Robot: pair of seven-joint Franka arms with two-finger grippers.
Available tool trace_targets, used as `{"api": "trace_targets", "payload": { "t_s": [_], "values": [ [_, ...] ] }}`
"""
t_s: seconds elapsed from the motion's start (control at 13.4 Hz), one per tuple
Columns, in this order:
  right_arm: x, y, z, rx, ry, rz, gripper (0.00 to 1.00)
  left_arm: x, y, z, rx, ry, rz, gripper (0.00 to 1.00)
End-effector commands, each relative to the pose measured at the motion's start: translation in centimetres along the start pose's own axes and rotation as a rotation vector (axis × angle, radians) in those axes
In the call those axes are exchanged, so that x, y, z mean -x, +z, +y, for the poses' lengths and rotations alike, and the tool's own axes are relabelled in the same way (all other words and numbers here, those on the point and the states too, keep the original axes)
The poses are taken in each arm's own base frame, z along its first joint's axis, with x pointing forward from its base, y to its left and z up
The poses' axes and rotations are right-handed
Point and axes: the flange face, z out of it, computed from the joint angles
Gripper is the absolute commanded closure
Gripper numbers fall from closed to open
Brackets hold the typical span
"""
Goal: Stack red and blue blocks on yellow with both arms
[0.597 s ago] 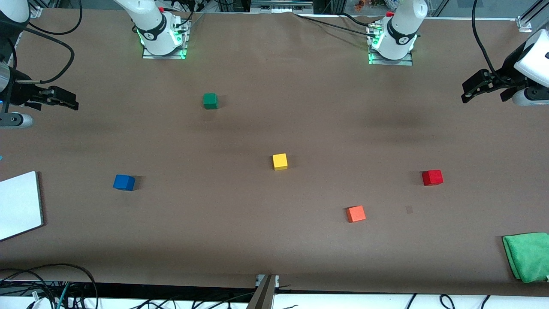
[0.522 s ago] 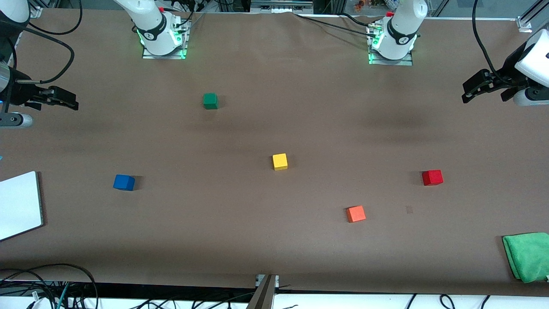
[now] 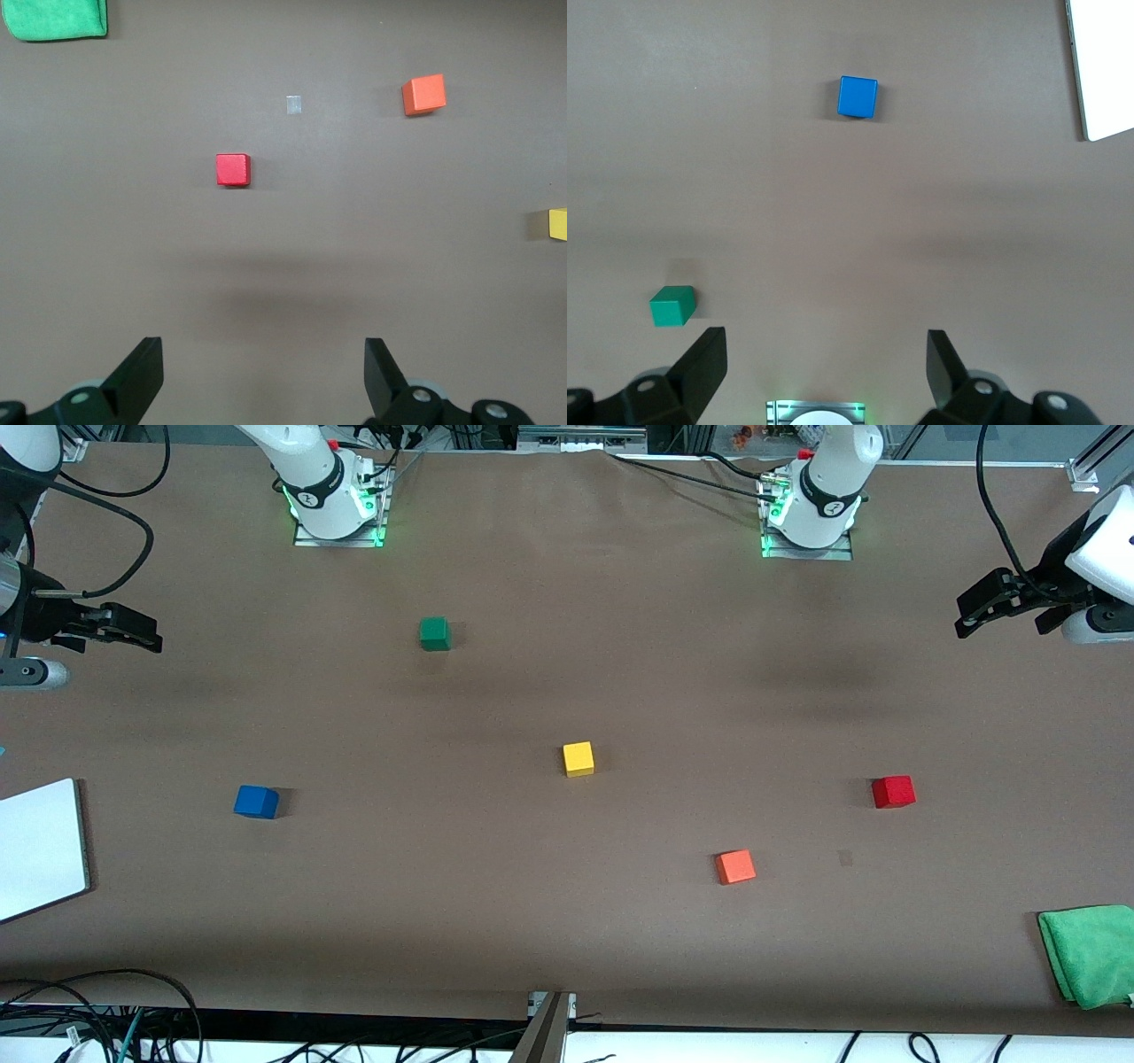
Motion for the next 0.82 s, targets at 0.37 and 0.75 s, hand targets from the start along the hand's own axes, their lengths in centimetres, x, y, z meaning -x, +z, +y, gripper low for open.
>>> {"api": "trace_targets", "payload": {
  "t_s": [0.37,0.75],
  "values": [
    [-0.12,-0.53,0.18,0.001,-0.004,0.008,0.00,-0.14,-0.31,-0.28,0.031,0.011,0.000,0.00],
    [-0.15,-0.56,0.18,0.001,-0.006,0.011,0.00,-0.16,-0.24,-0.45,0.031,0.008,-0.001,0.00]
  ]
}}
